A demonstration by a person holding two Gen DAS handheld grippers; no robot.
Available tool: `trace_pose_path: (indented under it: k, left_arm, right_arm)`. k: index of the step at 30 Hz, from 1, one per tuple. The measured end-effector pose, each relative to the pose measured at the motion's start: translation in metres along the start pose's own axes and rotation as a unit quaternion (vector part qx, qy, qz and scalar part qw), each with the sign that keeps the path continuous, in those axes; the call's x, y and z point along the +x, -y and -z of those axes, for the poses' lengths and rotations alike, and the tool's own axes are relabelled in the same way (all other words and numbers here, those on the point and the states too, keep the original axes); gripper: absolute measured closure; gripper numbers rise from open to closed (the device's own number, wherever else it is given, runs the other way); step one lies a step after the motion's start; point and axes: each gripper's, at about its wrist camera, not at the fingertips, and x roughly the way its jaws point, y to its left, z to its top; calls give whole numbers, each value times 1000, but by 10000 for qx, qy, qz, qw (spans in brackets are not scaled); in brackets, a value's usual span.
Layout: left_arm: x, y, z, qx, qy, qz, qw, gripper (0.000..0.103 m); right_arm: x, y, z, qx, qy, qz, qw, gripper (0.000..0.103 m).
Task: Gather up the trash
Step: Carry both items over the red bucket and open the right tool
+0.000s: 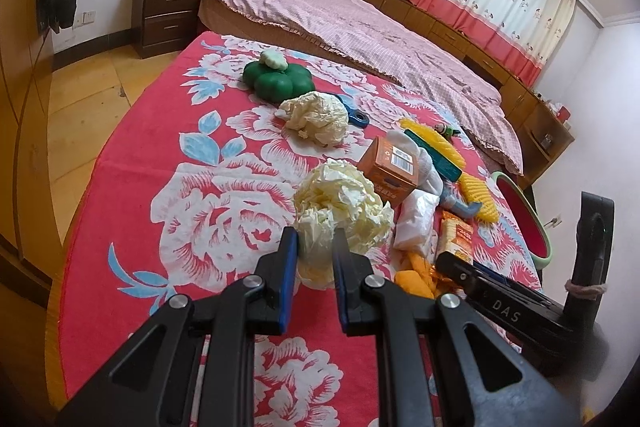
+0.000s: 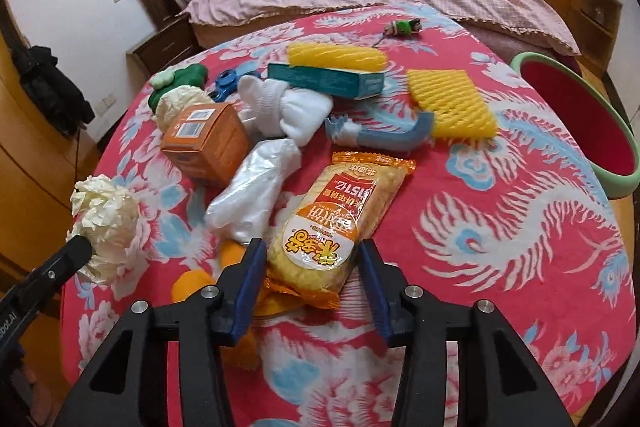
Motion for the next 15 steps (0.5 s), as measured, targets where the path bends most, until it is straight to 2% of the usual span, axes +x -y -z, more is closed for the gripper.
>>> trace_pose_path:
  k: [9,15]
  left_arm:
    - [-3,13,-6,133,30,100,9999,87]
    - [1,31,-12,223,-91,284,9993,87]
  right_arm:
    - [-33,19,5,151,246,-303,9991,57]
    - [-60,35,0,174,541,-209,9982,57]
